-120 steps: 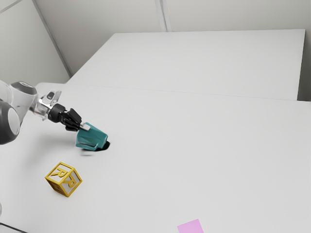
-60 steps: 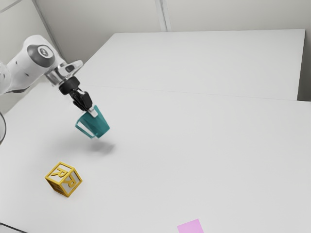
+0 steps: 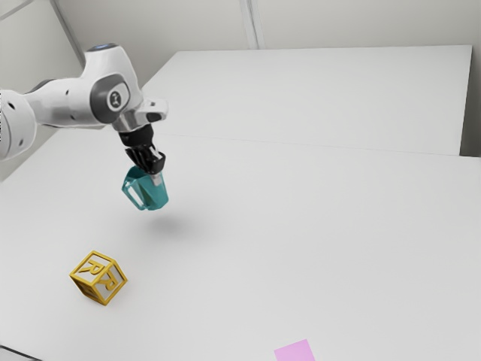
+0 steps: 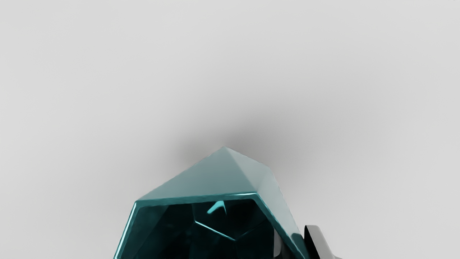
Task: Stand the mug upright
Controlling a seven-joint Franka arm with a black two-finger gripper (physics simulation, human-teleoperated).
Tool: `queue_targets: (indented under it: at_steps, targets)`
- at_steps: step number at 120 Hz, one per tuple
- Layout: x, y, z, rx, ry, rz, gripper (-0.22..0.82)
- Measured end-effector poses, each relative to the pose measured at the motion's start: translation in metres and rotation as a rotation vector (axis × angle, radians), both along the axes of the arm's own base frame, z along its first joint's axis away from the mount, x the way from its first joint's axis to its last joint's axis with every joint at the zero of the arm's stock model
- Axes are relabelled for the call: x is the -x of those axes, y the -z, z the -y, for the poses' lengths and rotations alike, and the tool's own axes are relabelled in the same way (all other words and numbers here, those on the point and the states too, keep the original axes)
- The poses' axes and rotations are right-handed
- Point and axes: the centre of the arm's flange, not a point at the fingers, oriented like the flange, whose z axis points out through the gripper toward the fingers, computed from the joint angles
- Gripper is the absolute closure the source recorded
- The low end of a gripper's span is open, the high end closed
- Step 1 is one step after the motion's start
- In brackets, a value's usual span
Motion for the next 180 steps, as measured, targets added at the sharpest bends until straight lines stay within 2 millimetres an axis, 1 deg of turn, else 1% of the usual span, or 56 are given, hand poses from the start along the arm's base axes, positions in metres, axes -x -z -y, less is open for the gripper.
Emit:
queue_targets:
  at_steps: [19,41,80,84,103,110,116,132,140,153,159,174,180]
  targets:
    - [0.003,0.027,0.009,-0.02,-0.054,0.028,0.78]
    - [0.0,0.042,0.011,-0.03,-0.114,0.058,0.78]
    - [-0.008,0.074,0.012,-0.032,-0.19,0.053,0.78]
    - [-0.008,0.074,0.013,-0.031,-0.195,0.054,0.75]
    - [-0.009,0.071,0.016,-0.025,-0.216,0.066,0.4]
    - [-0.009,0.065,0.017,-0.024,-0.221,0.076,0.3]
    - [-0.008,0.055,0.017,-0.024,-0.224,0.089,0.24]
    - [-0.002,0.011,0.026,-0.017,-0.226,0.13,0.13]
    - [-0.003,-0.014,0.029,-0.013,-0.228,0.142,0.09]
    - [-0.013,-0.073,0.033,-0.006,-0.225,0.169,0.06]
    - [-0.015,-0.095,0.037,-0.005,-0.219,0.171,0.04]
    - [-0.013,-0.129,0.043,-0.005,-0.21,0.153,0.02]
    - [-0.01,-0.138,0.043,-0.007,-0.211,0.139,0.02]
